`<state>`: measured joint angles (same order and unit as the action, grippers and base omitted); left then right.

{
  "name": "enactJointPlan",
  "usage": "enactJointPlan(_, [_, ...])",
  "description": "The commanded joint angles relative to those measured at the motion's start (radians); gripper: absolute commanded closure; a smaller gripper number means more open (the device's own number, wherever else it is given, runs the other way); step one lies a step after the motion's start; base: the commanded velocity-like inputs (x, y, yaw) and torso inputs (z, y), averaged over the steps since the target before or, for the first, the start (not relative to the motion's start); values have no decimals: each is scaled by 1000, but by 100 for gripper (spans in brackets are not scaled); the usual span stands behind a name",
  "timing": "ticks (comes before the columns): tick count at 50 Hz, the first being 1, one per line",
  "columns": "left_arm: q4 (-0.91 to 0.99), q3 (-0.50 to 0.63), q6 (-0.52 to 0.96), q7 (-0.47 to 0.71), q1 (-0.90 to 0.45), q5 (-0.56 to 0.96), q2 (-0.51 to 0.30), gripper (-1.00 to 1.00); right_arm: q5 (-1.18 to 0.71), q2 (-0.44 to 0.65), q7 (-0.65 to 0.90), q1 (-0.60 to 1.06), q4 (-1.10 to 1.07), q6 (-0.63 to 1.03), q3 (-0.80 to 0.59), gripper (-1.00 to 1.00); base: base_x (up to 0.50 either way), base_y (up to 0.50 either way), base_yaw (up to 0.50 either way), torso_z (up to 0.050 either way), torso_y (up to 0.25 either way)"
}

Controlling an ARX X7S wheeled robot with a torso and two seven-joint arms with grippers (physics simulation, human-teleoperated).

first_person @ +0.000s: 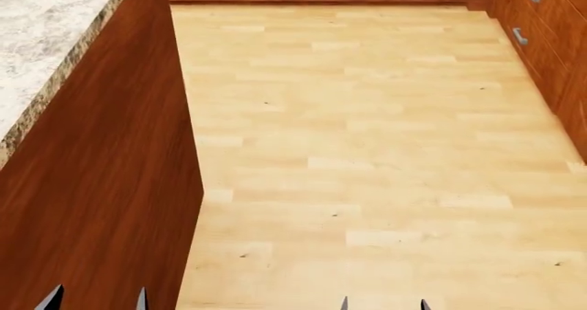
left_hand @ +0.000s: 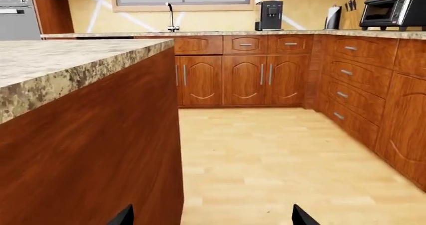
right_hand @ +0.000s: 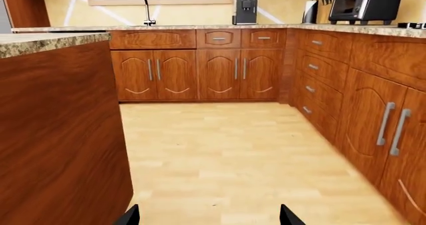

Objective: Place the cup inside the bowl on the dining table and move the bowl to any counter.

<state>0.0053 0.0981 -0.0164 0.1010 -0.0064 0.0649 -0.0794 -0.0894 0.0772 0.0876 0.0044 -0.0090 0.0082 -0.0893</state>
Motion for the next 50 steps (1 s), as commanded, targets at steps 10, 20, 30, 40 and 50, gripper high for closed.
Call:
enactJointPlan(10, [2, 28, -1, 29, -2, 20, -24, -100, -30, 23, 26, 0, -4, 4, -27, -100, -500, 0, 0, 0, 0])
enactJointPlan(20, [7, 42, 3, 42, -1, 26, -33, -100, -45, 33, 35, -3, -9, 0, -35, -100, -500, 0, 0, 0, 0])
enactJointPlan(30, [1, 50, 2, 50, -4, 37, -42, -100, -56, 40, 44, 1, -5, 4, -47, -100, -500, 0, 0, 0, 0])
enactJointPlan(40, [3, 64, 5, 61, -8, 41, -46, -100, -62, 47, 56, 2, -6, 2, -56, -100, -500, 0, 0, 0, 0])
enactJointPlan(50, [0, 68, -2, 64, -5, 53, -58, -100, -72, 51, 73, 6, -2, 5, -59, -100, -500, 0, 0, 0, 0])
